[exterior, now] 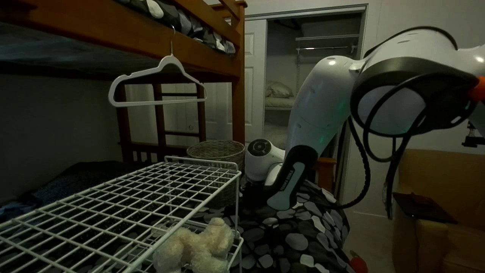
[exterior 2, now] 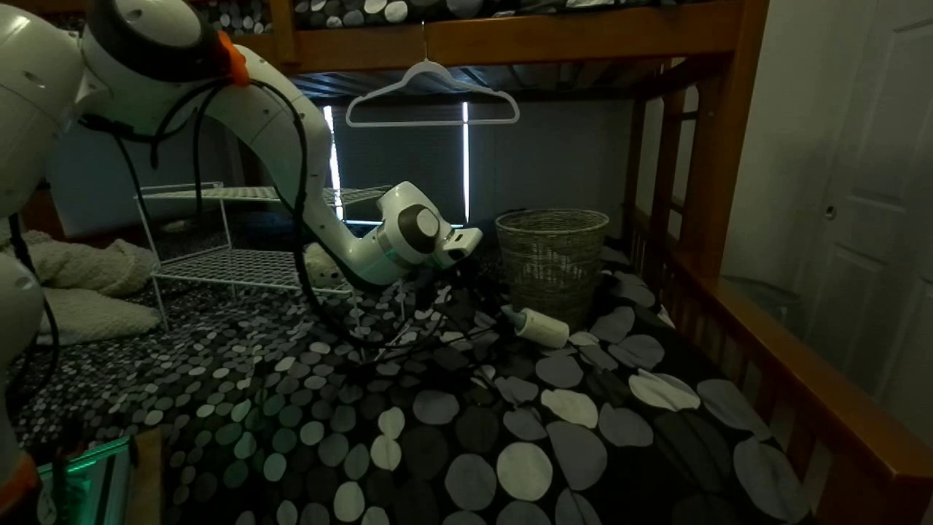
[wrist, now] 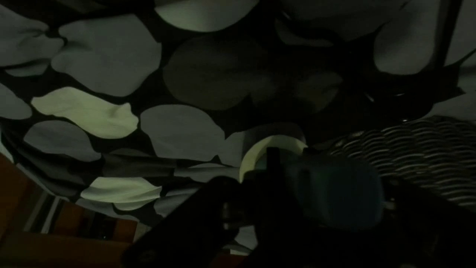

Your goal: Use the comb brush to brush the blanket

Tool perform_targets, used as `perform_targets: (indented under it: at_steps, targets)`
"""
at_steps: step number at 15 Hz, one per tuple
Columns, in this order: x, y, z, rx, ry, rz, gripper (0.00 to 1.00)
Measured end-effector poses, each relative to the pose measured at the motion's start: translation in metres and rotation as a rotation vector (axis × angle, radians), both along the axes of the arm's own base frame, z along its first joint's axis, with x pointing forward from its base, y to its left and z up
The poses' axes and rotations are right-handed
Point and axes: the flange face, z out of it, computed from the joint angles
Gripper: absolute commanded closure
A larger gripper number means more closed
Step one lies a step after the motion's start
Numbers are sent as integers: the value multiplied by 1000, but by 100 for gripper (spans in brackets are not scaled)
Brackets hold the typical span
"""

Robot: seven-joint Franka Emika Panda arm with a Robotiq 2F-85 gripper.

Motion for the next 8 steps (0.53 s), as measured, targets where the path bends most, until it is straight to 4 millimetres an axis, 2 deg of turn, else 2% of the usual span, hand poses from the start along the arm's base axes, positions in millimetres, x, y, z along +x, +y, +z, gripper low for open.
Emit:
perform_targets:
  at_steps: [3,8]
  targets:
    - [0,-6,-22,-10,16,-35,95]
    - [-9,-3,-61,29,96,-52,95]
